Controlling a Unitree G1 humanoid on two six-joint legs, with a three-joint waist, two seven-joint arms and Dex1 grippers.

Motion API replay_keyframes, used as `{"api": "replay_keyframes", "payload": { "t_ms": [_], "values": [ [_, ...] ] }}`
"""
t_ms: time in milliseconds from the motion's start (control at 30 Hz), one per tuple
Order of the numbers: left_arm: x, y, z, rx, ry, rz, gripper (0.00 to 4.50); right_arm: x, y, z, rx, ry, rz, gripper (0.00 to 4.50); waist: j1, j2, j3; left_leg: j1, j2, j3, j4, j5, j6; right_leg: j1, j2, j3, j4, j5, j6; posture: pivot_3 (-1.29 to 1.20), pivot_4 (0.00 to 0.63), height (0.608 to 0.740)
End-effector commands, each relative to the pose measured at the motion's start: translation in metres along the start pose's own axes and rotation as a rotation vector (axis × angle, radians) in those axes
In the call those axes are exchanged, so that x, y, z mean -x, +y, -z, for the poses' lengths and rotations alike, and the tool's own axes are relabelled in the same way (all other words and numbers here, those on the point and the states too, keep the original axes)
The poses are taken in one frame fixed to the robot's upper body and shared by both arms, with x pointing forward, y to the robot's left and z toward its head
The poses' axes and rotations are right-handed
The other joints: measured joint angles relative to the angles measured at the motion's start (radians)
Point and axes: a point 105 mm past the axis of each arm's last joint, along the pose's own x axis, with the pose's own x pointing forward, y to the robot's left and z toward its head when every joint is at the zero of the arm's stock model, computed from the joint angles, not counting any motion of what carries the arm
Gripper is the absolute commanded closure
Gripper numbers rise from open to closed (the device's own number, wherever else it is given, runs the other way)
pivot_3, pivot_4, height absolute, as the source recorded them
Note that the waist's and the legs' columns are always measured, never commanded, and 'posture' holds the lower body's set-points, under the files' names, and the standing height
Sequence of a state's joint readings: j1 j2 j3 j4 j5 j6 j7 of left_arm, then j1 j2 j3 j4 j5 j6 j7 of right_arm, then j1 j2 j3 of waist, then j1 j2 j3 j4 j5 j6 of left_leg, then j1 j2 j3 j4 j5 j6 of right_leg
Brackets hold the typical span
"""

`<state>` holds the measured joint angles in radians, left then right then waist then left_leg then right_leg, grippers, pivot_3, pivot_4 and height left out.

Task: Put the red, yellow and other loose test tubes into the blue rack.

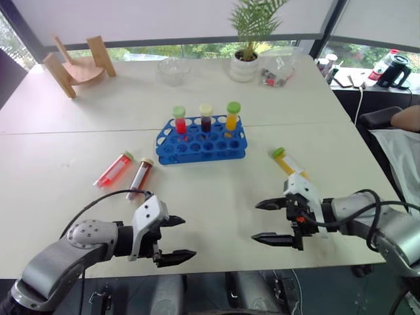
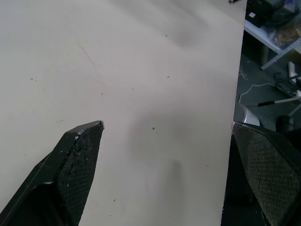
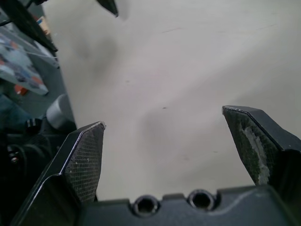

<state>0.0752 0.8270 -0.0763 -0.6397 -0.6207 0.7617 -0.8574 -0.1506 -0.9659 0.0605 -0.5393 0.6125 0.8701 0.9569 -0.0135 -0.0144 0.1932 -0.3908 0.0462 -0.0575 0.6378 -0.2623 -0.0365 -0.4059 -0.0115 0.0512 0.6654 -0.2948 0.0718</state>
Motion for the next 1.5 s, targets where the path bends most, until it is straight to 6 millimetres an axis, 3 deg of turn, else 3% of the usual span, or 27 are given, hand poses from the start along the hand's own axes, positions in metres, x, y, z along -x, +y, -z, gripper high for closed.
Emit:
{"api": "replay_keyframes", "payload": {
  "t_ms": [33, 100, 200, 267, 367, 500, 633, 700, 1000, 1100, 1267, 1400, 1500],
  "values": [
    [0.001, -0.011, -0.014, -0.020, -0.018, 0.082, 0.01, 0.021, -0.010, -0.013, -0.026, 0.051, 0.046, 0.09, 0.000, 0.001, 0.000, 0.000, 0.000, 0.000, 0.000, 0.000, 0.000, 0.000, 0.000, 0.000, 0.000, 0.000, 0.000, 0.00, 0.150, 0.740],
    [0.008, -0.012, -0.027, -0.068, -0.031, 0.111, 0.01, 0.035, -0.020, -0.035, -0.019, 0.028, 0.083, 0.09, -0.001, 0.001, 0.001, 0.000, 0.000, 0.000, 0.000, 0.000, 0.000, 0.000, 0.000, 0.000, 0.000, 0.000, 0.000, 0.00, 0.150, 0.740],
    [0.020, 0.005, -0.052, -0.248, -0.003, 0.056, 0.01, 0.065, -0.056, -0.071, 0.083, 0.040, 0.252, 0.09, -0.003, 0.005, 0.003, 0.000, 0.000, 0.000, 0.001, 0.000, 0.000, -0.001, 0.001, 0.000, 0.001, 0.001, -0.002, 0.00, 0.150, 0.740],
    [0.023, 0.014, -0.066, -0.329, 0.009, 0.034, 0.01, 0.078, -0.073, -0.078, 0.110, 0.095, 0.316, 0.09, 0.002, 0.005, 0.003, 0.000, 0.000, 0.000, 0.000, 0.001, -0.001, -0.001, 0.001, 0.000, 0.000, 0.000, -0.005, 0.00, 0.150, 0.740],
    [0.035, 0.028, -0.101, -0.501, -0.005, -0.028, 0.01, 0.081, -0.108, -0.085, 0.010, 0.206, 0.371, 0.09, -0.005, 0.003, 0.003, 0.000, 0.000, 0.001, 0.000, 0.001, -0.001, 0.000, 0.001, 0.000, -0.001, 0.000, -0.004, 0.00, 0.150, 0.740],
    [0.033, 0.030, -0.112, -0.565, -0.015, -0.040, 0.01, 0.077, -0.134, -0.075, -0.091, 0.323, 0.387, 0.09, -0.008, 0.003, 0.003, -0.002, 0.000, 0.003, -0.003, 0.000, 0.000, -0.004, 0.000, 0.001, -0.001, 0.002, -0.001, 0.00, 0.150, 0.740],
    [0.025, 0.029, -0.106, -0.545, -0.033, -0.035, 0.01, 0.064, -0.146, -0.069, -0.246, 0.361, 0.351, 0.09, -0.008, 0.004, 0.003, -0.011, 0.000, 0.003, -0.005, 0.002, -0.002, -0.015, 0.000, 0.001, 0.000, 0.001, -0.002, 0.00, 0.150, 0.740],
    [0.020, 0.031, -0.100, -0.536, -0.026, -0.043, 0.01, 0.060, -0.152, -0.061, -0.227, 0.434, 0.344, 0.09, -0.006, 0.004, 0.003, -0.019, 0.000, 0.003, -0.004, 0.002, -0.003, -0.024, 0.000, 0.001, 0.002, 0.001, -0.002, 0.00, 0.150, 0.740],
    [0.005, 0.028, -0.091, -0.499, -0.056, -0.072, 0.01, 0.050, -0.162, -0.032, -0.221, 0.658, 0.285, 0.09, -0.004, 0.004, 0.003, -0.019, 0.000, 0.004, 0.002, 0.002, -0.003, -0.022, -0.001, 0.001, 0.004, 0.002, -0.001, 0.00, 0.150, 0.740],
    [0.003, 0.028, -0.086, -0.486, -0.053, -0.088, 0.00, 0.045, -0.165, -0.022, -0.187, 0.722, 0.280, 0.97, -0.006, 0.004, 0.003, -0.019, 0.000, 0.003, 0.006, 0.002, -0.002, -0.021, 0.000, 0.001, 0.007, 0.002, 0.000, 0.00, 0.150, 0.740],
    [0.005, 0.031, -0.080, -0.473, -0.032, -0.102, 0.00, 0.042, -0.167, -0.015, -0.190, 0.732, 0.279, 3.51, -0.002, 0.003, 0.002, -0.018, 0.000, 0.002, 0.009, 0.001, -0.002, -0.020, 0.000, 0.000, 0.011, 0.002, 0.000, 0.00, 0.150, 0.740],
    [0.014, 0.041, -0.075, -0.460, 0.001, -0.122, 0.00, 0.045, -0.172, -0.025, -0.140, 0.621, 0.298, 3.69, -0.004, 0.003, 0.002, -0.017, -0.001, 0.002, 0.010, 0.002, -0.002, -0.019, 0.000, 0.000, 0.013, 0.002, -0.001, 0.00, 0.150, 0.740],
    [0.026, 0.048, -0.074, -0.442, 0.013, -0.130, 0.00, 0.040, -0.158, -0.065, -0.008, 0.369, 0.204, 3.69, -0.006, 0.003, 0.002, -0.017, -0.001, 0.001, 0.010, 0.001, -0.001, -0.019, 0.000, 0.000, 0.014, 0.002, -0.001, 0.00, 0.150, 0.740]
  ]
}}
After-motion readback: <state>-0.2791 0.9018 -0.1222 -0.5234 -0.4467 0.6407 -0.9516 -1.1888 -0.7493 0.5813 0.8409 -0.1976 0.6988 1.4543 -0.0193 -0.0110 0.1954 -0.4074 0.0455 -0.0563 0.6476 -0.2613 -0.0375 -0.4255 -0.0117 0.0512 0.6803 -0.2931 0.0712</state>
